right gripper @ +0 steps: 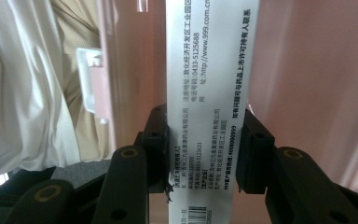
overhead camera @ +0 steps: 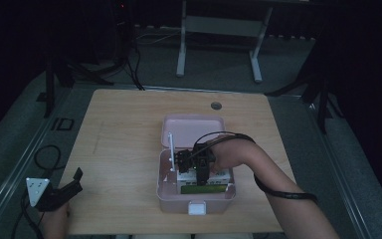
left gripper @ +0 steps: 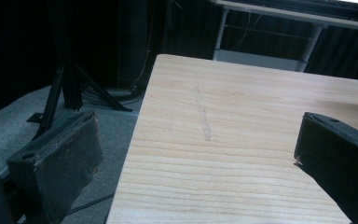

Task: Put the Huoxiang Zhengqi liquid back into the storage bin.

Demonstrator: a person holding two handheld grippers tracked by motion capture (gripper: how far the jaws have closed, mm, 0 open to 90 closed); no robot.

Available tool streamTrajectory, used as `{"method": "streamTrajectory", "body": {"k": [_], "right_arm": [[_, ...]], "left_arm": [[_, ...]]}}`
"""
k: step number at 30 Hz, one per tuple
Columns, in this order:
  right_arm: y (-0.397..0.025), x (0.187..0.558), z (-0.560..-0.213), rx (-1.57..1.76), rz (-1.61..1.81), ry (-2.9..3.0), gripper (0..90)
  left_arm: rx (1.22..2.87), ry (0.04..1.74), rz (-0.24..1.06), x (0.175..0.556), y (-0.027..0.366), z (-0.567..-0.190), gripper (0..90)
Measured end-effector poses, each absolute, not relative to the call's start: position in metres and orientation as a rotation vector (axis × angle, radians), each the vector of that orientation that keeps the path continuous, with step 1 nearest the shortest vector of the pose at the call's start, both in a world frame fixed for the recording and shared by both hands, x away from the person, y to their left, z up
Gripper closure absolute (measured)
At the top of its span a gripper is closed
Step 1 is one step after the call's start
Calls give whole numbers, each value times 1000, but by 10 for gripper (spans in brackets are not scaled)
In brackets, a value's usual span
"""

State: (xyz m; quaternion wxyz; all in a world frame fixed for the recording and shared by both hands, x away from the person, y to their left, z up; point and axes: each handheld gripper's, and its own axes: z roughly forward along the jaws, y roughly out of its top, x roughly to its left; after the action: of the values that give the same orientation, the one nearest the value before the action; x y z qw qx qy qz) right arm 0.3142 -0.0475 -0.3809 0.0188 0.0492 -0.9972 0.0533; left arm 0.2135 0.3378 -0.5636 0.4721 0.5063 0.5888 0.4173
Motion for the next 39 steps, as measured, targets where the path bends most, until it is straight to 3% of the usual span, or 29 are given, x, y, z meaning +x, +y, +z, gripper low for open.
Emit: {"method": "streamTrajectory", "body": {"k": [24, 31, 39], "right_arm": [[-60, 320, -448, 98, 182, -3068, 618], [-65, 323, -452, 59, 128, -3055, 613], [-65, 322, -437, 53, 55, -3083, 432]], "left_arm": [[1240, 1441, 1022, 213, 338, -564, 8], [1239, 1440, 1023, 213, 338, -564, 7], [1238, 1441, 1023, 213, 338, -564, 8]]}}
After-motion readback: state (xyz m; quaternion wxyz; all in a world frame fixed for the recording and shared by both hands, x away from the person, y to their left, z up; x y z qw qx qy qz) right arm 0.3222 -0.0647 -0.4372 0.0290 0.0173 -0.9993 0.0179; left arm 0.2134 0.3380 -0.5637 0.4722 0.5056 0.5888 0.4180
